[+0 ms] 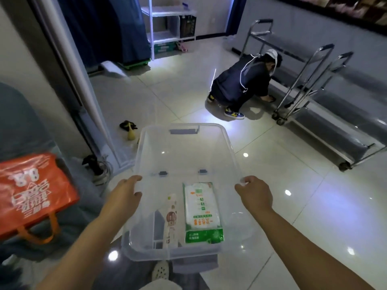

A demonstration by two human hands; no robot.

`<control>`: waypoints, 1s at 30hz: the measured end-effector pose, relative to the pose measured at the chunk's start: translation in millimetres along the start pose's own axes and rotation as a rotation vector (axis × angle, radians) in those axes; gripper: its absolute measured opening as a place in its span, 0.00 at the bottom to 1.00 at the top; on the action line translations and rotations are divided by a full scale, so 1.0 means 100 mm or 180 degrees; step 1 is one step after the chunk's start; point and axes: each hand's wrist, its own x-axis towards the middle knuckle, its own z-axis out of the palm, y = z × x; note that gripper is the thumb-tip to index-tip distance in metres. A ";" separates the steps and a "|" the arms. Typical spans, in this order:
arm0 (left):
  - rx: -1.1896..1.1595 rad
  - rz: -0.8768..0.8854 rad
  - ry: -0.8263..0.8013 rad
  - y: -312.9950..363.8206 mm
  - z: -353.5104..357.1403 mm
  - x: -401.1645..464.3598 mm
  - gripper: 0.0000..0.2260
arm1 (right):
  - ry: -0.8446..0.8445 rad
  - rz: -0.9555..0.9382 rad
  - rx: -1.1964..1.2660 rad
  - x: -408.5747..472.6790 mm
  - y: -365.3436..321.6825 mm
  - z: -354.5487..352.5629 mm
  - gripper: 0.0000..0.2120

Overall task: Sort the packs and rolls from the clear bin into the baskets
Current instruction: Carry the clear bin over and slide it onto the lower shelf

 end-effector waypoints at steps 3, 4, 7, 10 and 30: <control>0.0095 0.0162 0.0052 0.23 -0.12 0.76 0.21 | 0.0089 0.0062 0.0051 0.61 -0.35 0.06 0.14; 0.0107 0.0203 0.0057 0.32 -0.14 0.99 0.21 | 0.0128 0.0100 0.0091 0.81 -0.42 0.08 0.14; 0.0070 0.0227 -0.0006 0.56 -0.10 1.68 0.21 | 0.0184 0.0145 0.0098 1.46 -0.59 0.16 0.14; 0.0001 0.0251 -0.0025 0.79 0.03 2.42 0.22 | 0.0191 0.0129 0.0044 2.25 -0.72 0.29 0.15; -0.0292 -0.0273 0.0283 2.02 -0.35 7.08 0.18 | -0.0471 -0.0492 -0.0103 7.38 -3.16 1.32 0.10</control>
